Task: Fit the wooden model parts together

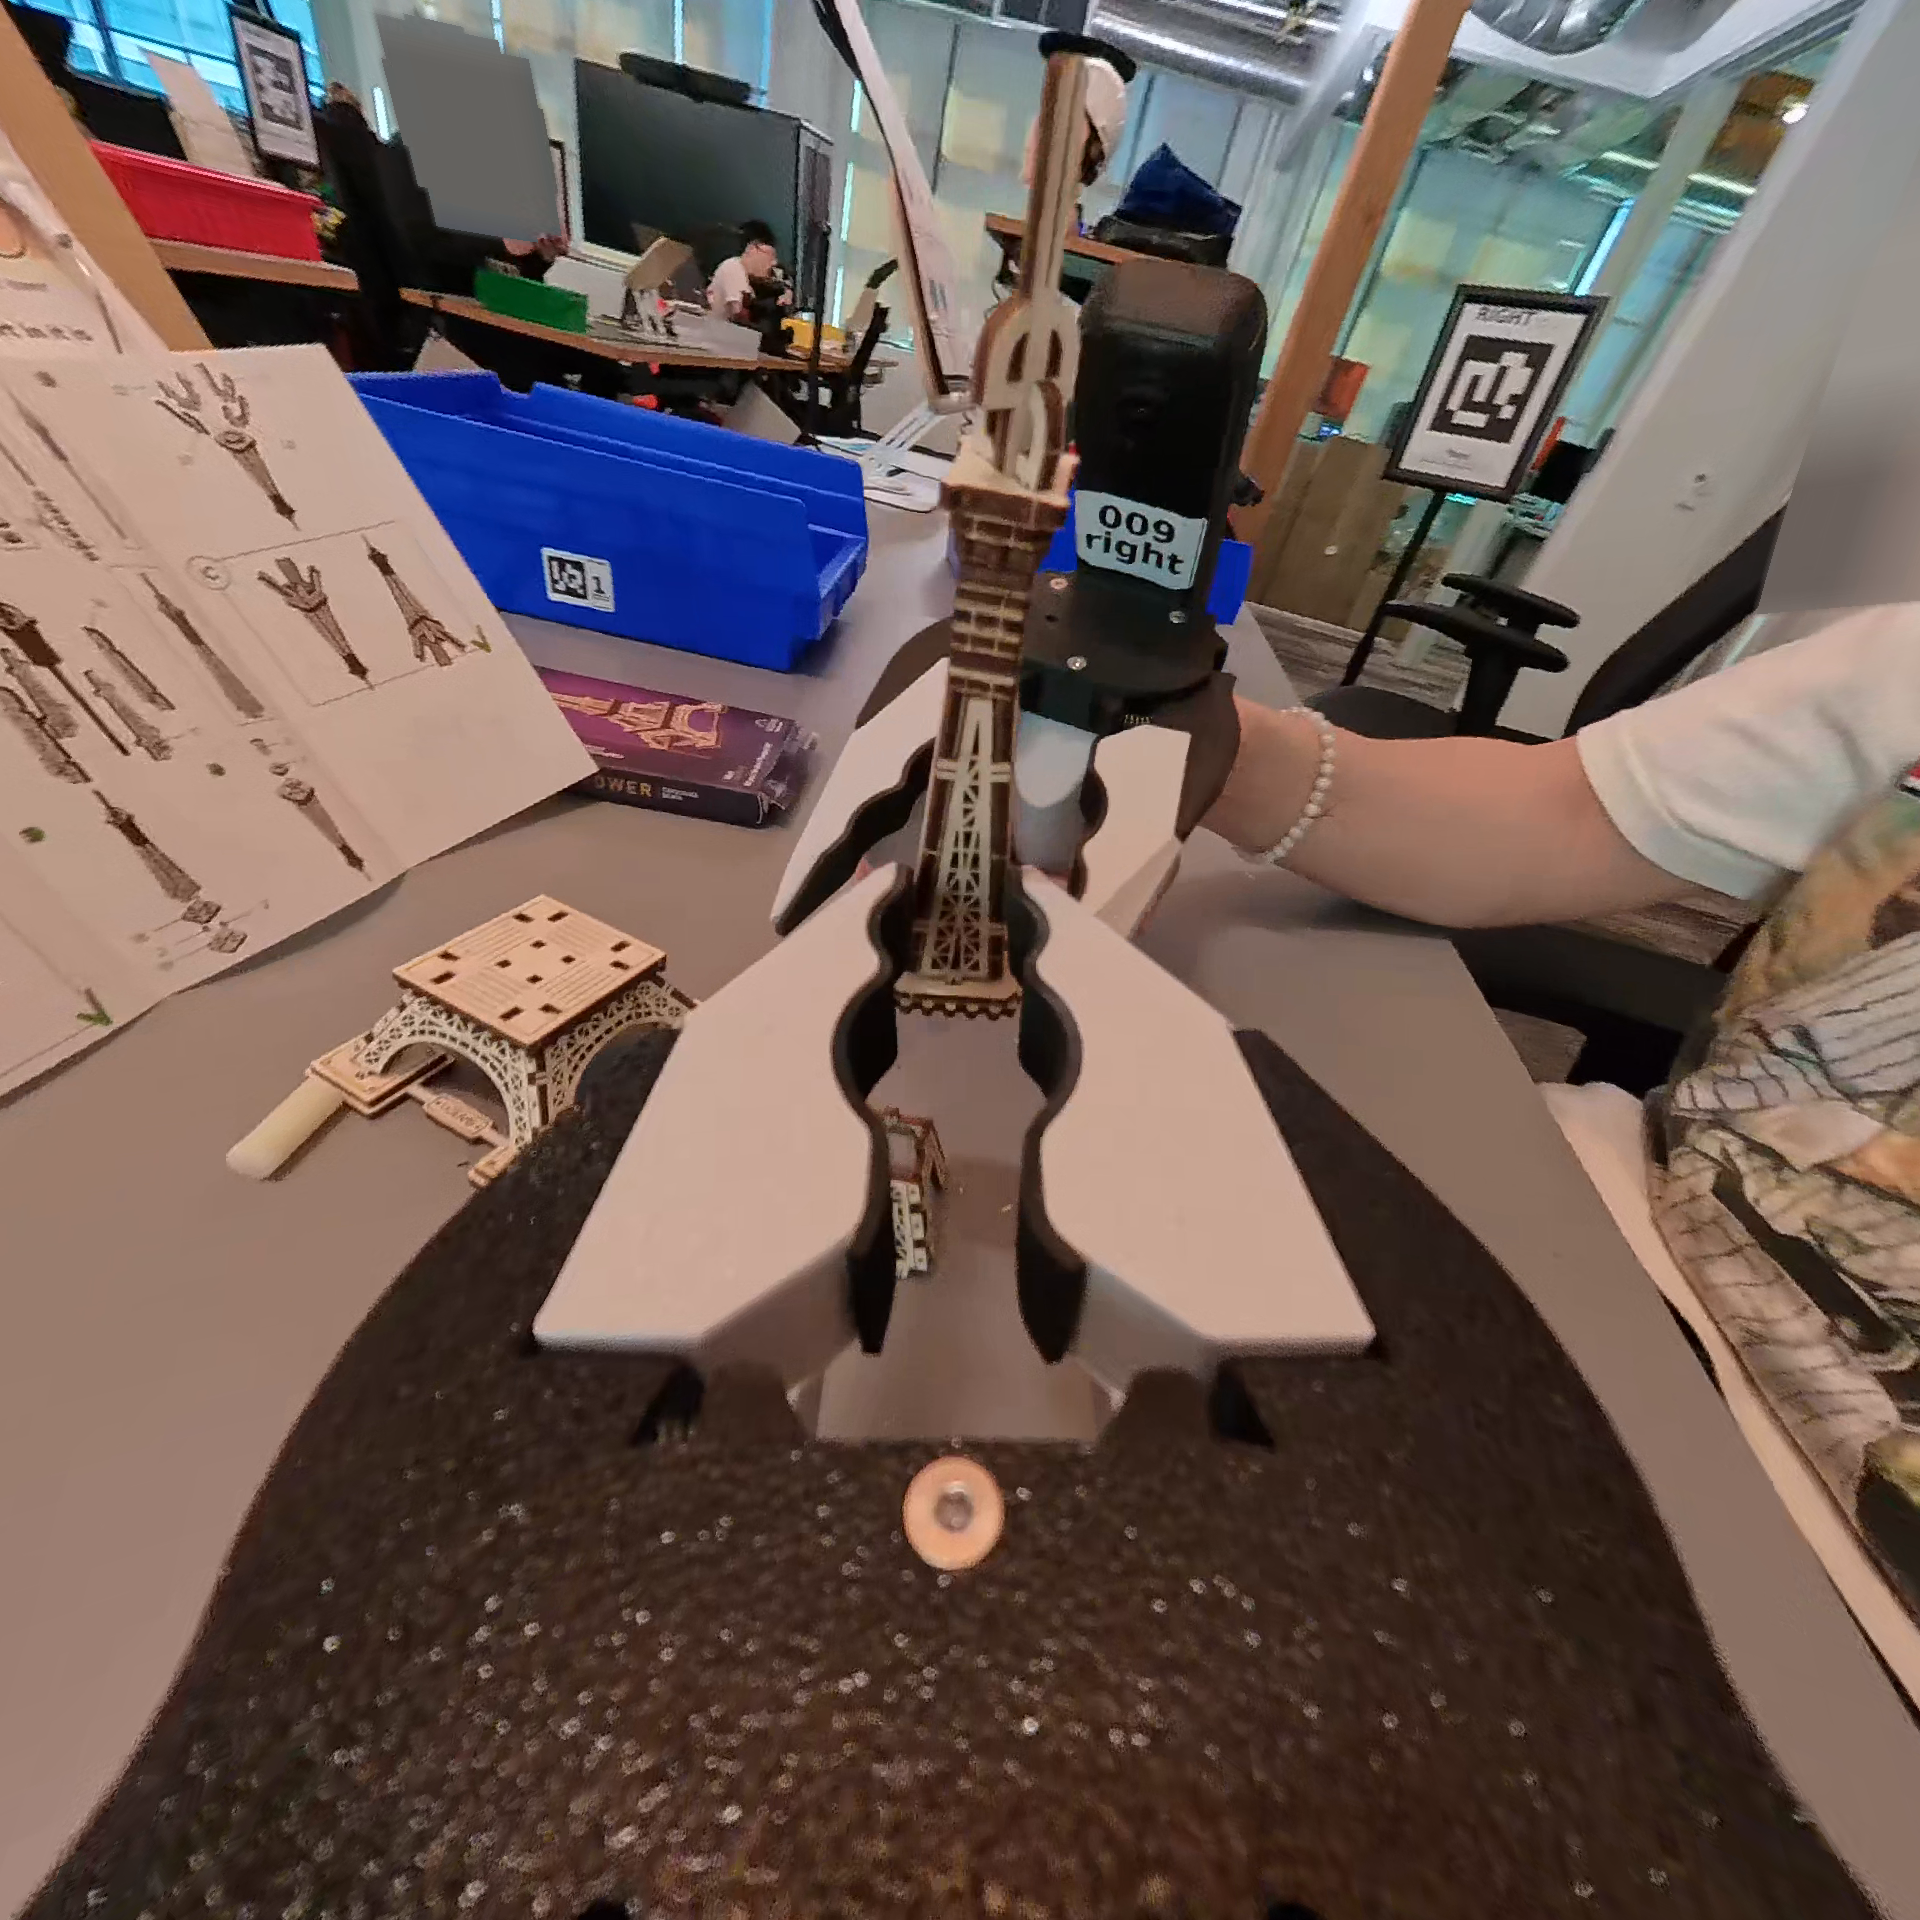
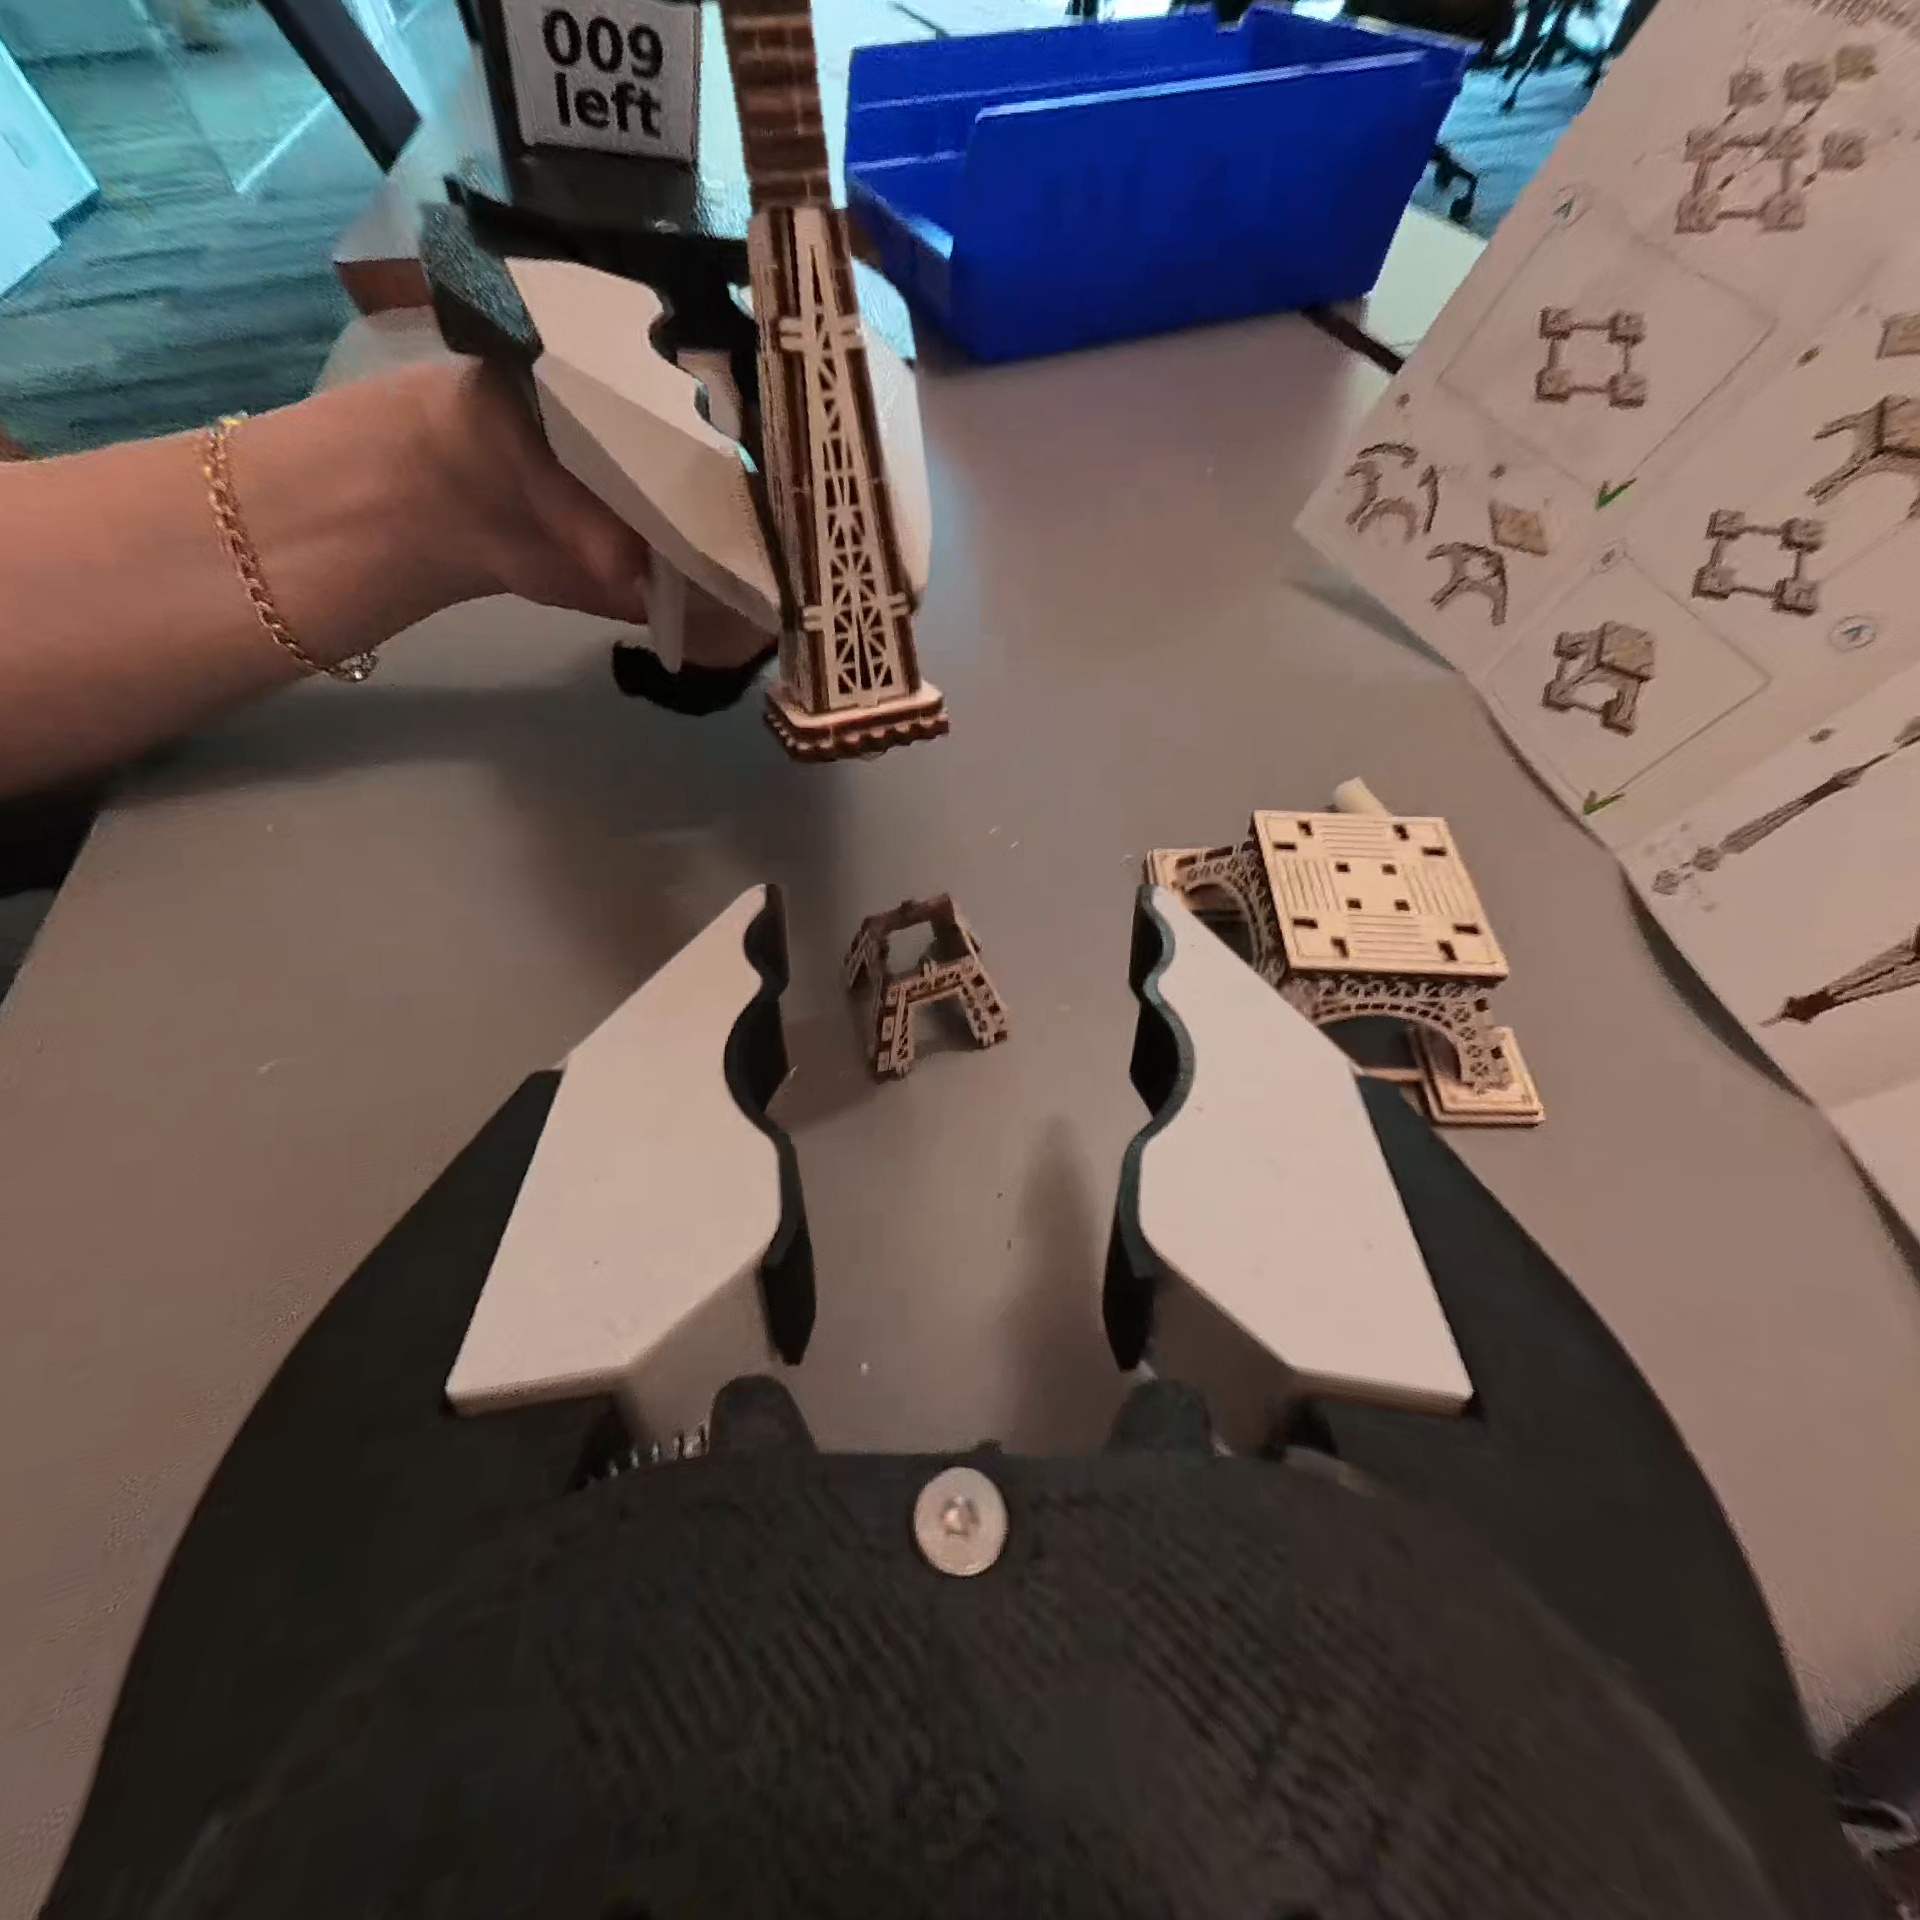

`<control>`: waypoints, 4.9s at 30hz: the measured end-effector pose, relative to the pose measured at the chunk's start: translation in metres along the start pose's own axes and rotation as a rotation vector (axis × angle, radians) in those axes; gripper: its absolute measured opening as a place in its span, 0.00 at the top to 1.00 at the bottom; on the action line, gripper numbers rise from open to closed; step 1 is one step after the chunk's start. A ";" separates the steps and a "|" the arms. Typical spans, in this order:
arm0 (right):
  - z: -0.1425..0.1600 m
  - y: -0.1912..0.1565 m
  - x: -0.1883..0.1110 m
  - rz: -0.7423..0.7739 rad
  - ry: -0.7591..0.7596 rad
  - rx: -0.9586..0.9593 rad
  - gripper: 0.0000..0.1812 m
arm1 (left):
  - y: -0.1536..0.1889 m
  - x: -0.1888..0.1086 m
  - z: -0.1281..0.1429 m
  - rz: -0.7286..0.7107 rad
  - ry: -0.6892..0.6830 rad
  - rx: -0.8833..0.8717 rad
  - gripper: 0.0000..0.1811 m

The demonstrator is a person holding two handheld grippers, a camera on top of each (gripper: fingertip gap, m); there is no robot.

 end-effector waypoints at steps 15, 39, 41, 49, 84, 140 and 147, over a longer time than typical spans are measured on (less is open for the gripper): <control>-0.041 -0.057 -0.020 0.180 -0.017 -0.711 0.86 | -0.002 0.006 0.005 -0.228 -0.545 -0.180 0.92; -0.021 -0.061 -0.040 0.887 0.275 -1.735 0.88 | 0.000 0.048 -0.033 0.501 -0.237 -0.740 0.89; -0.020 -0.055 -0.043 0.909 0.257 -1.662 0.92 | -0.004 0.048 -0.033 0.478 -0.185 -0.764 0.90; -0.017 -0.038 -0.042 0.971 0.131 -1.575 0.92 | -0.018 0.029 -0.036 0.243 -0.042 -0.634 0.94; -0.007 -0.023 -0.057 0.897 0.157 -1.431 0.85 | 0.031 0.075 -0.014 -0.191 -0.083 0.143 0.86; 0.045 0.003 -0.026 0.728 -0.019 -1.484 0.91 | 0.015 0.039 0.015 -0.266 -1.026 -0.018 0.81; 0.053 -0.012 -0.015 0.644 -0.034 -1.558 0.91 | 0.017 0.064 0.008 -0.324 -1.281 -0.091 0.81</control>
Point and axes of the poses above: each gripper's, where its closed fingertips meet, x out along the fingers, z out of its underside, y = z × x across the jaws, the point moved 8 cm from there along -x, back along the fingers, and after that the axes turned 9 degrees about z, right-handed, at the moved point
